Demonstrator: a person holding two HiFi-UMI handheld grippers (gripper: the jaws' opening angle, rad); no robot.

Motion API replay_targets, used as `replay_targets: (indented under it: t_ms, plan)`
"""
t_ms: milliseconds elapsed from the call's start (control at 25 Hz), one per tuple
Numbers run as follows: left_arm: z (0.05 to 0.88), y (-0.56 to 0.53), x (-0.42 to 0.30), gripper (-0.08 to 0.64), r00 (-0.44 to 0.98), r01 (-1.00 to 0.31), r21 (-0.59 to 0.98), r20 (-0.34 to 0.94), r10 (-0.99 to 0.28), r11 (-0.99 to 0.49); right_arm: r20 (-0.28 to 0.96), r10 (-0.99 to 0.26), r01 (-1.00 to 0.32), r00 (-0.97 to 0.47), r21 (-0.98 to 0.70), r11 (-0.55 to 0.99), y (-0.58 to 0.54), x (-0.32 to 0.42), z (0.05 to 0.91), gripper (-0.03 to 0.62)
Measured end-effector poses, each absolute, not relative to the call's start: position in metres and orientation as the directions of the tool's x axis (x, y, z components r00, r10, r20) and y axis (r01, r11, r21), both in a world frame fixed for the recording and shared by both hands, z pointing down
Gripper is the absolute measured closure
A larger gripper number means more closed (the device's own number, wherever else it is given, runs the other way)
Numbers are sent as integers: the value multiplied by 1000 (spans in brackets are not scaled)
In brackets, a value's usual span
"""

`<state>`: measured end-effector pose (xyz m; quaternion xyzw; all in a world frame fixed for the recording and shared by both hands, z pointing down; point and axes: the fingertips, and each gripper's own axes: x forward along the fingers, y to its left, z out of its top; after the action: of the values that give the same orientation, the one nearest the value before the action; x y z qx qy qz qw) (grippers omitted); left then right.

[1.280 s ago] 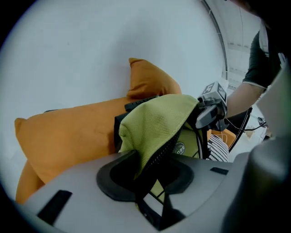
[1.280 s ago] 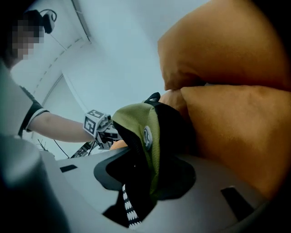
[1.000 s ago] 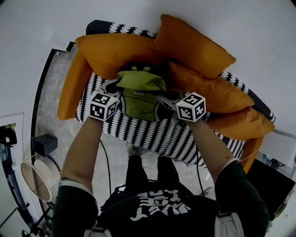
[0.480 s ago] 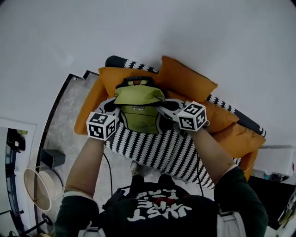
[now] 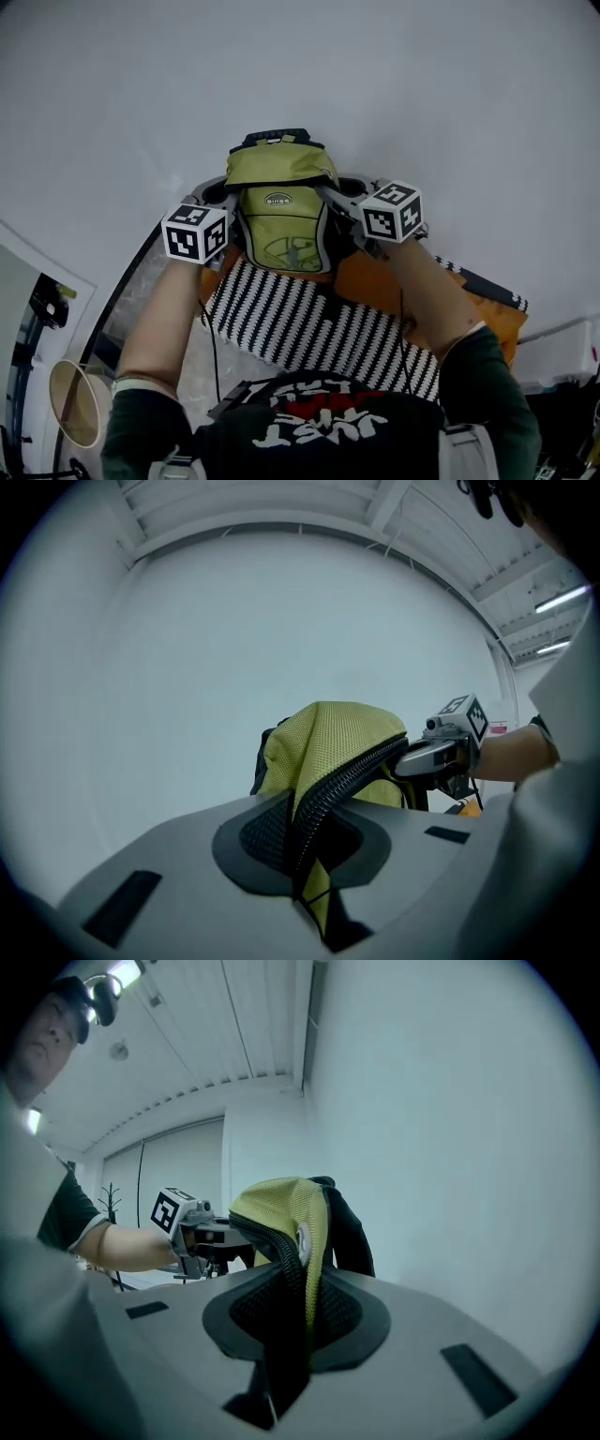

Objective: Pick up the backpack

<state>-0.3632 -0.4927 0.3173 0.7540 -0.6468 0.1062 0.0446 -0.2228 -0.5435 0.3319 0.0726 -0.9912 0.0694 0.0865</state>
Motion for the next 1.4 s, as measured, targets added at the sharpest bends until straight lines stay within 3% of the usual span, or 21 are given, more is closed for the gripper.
replay_targets:
  t_ms: [200,440,560,1400]
  plan:
    - [209,-494,-384,526,113,-984,-122,132,-985,-129,113,-151,-155,-982,-24,988,-551,-245,225,511]
    - [-18,-486,-408,526,96,-991,-93,32,-995,-98,110,-155,-149,-982,62,987,-547,-270,-10,512]
    - [-81,-470,-409,528,68,-989,-130,-16,-998,-65,67,-134,-126,-989,105,986,-538,-273,-74,512]
    - [-94,-460,-392,531,66,-967,-251,-105,-992,-38,-86,-167,-182,-982,210,961,-537,-265,-87,515]
